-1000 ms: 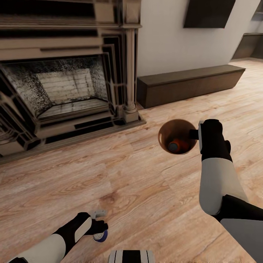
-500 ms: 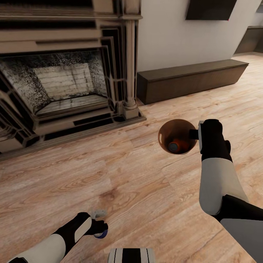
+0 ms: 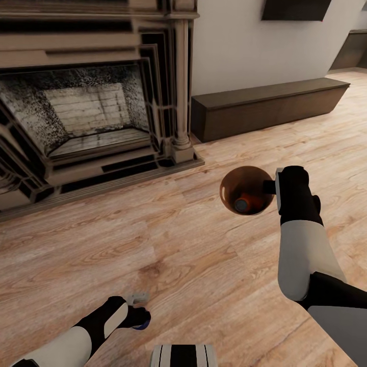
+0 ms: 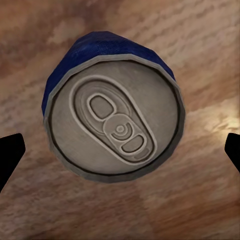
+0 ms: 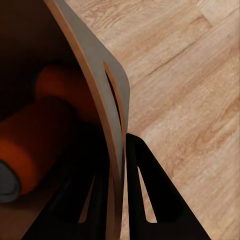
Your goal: Put the three can of soda from the living room inside the tash can in the kitchen.
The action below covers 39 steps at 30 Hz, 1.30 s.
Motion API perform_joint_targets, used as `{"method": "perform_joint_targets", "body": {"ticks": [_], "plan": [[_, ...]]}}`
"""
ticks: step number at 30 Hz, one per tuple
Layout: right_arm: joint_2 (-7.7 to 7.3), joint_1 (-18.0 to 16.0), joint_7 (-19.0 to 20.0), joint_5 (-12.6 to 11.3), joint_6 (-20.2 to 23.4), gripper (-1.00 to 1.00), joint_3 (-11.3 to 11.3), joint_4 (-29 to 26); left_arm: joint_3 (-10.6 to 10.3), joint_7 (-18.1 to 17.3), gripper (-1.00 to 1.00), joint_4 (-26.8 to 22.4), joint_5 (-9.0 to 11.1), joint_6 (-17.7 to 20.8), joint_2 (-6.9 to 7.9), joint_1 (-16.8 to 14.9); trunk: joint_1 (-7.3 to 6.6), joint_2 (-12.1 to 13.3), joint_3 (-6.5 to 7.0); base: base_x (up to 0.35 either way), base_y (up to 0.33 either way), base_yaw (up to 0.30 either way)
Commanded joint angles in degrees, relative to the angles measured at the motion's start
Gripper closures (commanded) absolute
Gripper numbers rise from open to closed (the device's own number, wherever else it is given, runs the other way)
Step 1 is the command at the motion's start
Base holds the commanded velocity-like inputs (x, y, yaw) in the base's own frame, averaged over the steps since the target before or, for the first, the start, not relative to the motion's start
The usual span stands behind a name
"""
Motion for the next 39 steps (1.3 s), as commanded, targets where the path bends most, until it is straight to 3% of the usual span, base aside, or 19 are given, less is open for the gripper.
{"method": "perform_joint_targets", "body": {"ticks": [1, 27, 39], "plan": [[0.0, 0.0, 0.2, -0.3, 0.0, 1.0, 0.0, 0.0, 0.0, 0.0, -1.0, 0.0, 0.0, 0.0, 0.0, 0.0, -0.01, 0.0, 0.01, 0.0, 0.0, 0.0], [0.0, 0.0, 0.2, -0.3, 0.0, 1.0, 0.1, 0.0, -0.1, 0.1, -1.0, 0.0, 0.0, 0.0, 0.03, 0.0, -0.01, 0.0, 0.01, 0.0, 0.0, 0.0], [-0.08, 0.0, 0.2, -0.3, 0.0, 1.0, 0.1, 0.1, -0.1, 0.6, -1.0, 0.1, 0.0, -3.7, 0.0, 0.0, -0.01, 0.0, 0.01, 0.0, 0.0, 0.0]]}}
